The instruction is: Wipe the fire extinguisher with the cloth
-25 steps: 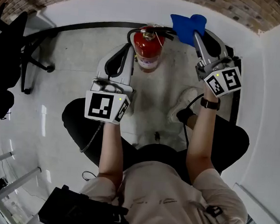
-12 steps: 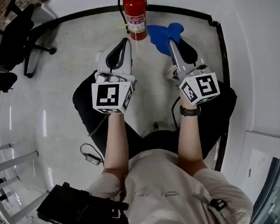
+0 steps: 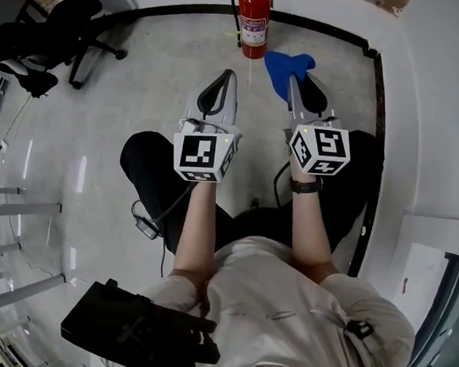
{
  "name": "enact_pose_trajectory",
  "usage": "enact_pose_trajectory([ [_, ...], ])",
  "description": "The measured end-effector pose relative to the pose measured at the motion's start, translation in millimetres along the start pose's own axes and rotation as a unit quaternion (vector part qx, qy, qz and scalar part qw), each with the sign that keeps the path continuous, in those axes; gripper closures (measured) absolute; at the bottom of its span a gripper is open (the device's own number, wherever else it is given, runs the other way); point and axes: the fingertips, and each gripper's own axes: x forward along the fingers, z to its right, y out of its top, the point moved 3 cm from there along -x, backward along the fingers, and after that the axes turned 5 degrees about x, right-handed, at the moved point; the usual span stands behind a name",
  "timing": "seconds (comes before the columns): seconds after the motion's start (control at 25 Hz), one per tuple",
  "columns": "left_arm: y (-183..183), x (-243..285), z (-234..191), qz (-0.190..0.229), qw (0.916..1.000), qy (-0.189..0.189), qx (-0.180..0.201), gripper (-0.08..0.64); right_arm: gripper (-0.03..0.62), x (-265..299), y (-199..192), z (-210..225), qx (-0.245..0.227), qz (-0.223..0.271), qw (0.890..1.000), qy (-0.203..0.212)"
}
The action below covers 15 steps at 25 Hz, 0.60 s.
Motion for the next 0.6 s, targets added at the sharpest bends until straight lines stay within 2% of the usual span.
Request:
enact_pose_trajectory([
  [0.16,-1.4,-20.7,7.2,-0.002,0.9999,0.003,0.01,0.56,0.526,-11.7,-5.7,-4.3,0.005,-0.006,1.0,0.008],
  [0.36,3.1,-41.8,8.9,0.007,1.0,0.007,-0.001,0.56,0.526,-24.7,-0.5,-24.8,-0.004,0.003,1.0,0.023],
  [0.6,6.7,-61.9,22.5,0.008,0.9999,-0.006,-0.013,0.56,0.526,-42.7,1.4,-41.6,-0.002,0.003,0.999,0.032],
])
